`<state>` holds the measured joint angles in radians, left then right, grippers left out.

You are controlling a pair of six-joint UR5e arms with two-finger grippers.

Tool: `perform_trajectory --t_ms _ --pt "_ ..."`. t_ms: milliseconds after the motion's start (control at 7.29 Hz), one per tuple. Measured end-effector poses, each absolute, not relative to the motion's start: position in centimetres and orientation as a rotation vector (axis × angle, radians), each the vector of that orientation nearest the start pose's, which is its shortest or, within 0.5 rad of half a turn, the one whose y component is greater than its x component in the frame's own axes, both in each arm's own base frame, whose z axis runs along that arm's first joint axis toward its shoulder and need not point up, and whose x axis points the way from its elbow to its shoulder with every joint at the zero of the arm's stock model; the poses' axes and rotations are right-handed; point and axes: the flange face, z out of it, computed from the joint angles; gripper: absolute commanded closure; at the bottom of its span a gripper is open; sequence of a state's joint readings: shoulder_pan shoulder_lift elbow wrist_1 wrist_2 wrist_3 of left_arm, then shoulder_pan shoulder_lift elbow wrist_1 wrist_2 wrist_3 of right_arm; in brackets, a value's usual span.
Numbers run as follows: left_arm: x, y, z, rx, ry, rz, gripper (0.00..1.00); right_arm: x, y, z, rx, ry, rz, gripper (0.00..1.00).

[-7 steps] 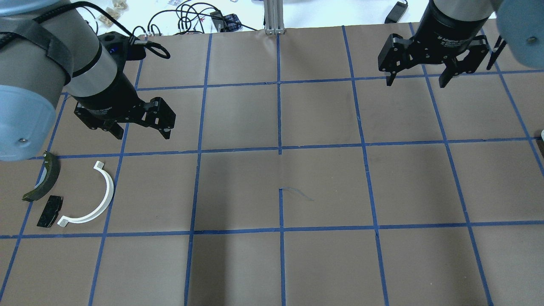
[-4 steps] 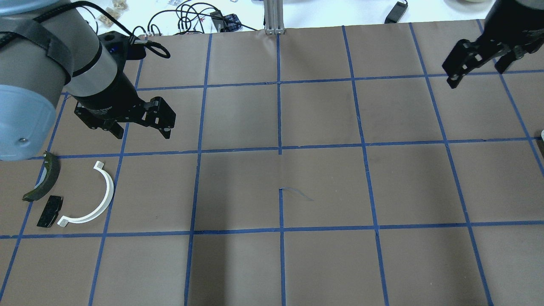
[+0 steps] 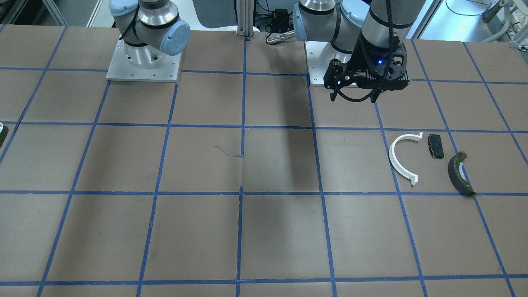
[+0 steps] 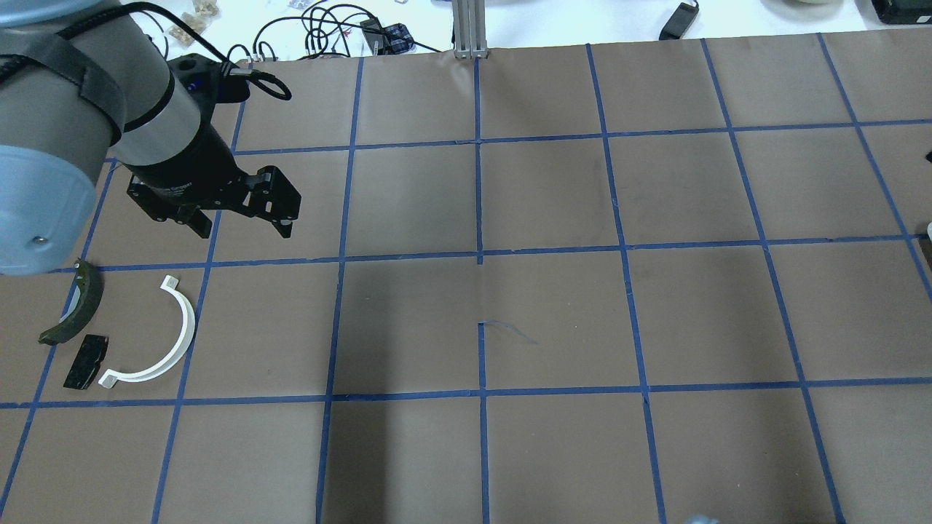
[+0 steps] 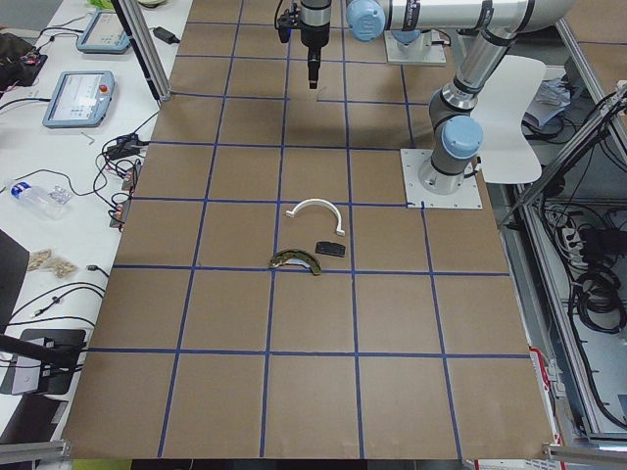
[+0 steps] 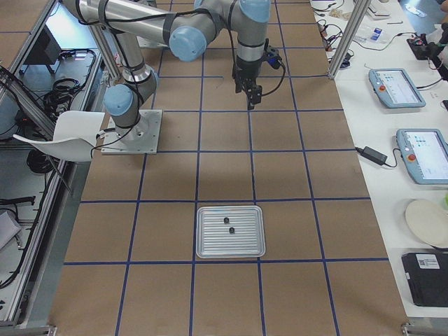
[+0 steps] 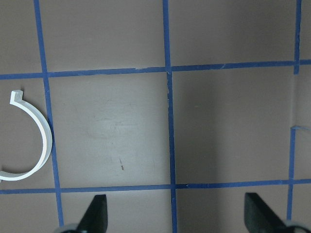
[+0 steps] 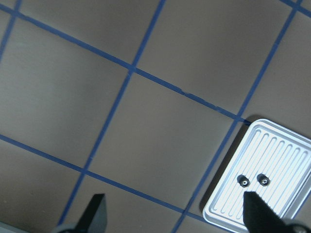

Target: Place bearing gear from tray to pile

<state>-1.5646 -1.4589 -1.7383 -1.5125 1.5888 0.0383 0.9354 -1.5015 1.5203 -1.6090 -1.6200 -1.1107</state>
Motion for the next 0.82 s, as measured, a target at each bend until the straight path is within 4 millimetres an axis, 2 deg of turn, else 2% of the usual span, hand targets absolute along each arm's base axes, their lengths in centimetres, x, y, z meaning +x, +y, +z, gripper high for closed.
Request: perform_trajectory --t_ms 275,412,549,824 --pt "-12.9 -44.5 46.4 0.050 3.123 -0.007 0.00 -31.0 -50.5 43.2 -1.041 3.020 0.025 0.00" --pt "-12.9 -44.5 46.4 0.050 3.122 -0.009 0.00 -35.6 -50.4 40.1 -1.170 2.968 0.038 0.00" --pt "-12.9 -44.5 46.4 0.050 3.122 -0.010 0.00 -39.2 -49.8 36.7 -1.256 2.901 0.056 0.00" --pt "-12.9 -44.5 46.4 0.050 3.122 -0.011 0.00 -44.6 -48.1 30.2 -1.374 2.776 0.063 0.00"
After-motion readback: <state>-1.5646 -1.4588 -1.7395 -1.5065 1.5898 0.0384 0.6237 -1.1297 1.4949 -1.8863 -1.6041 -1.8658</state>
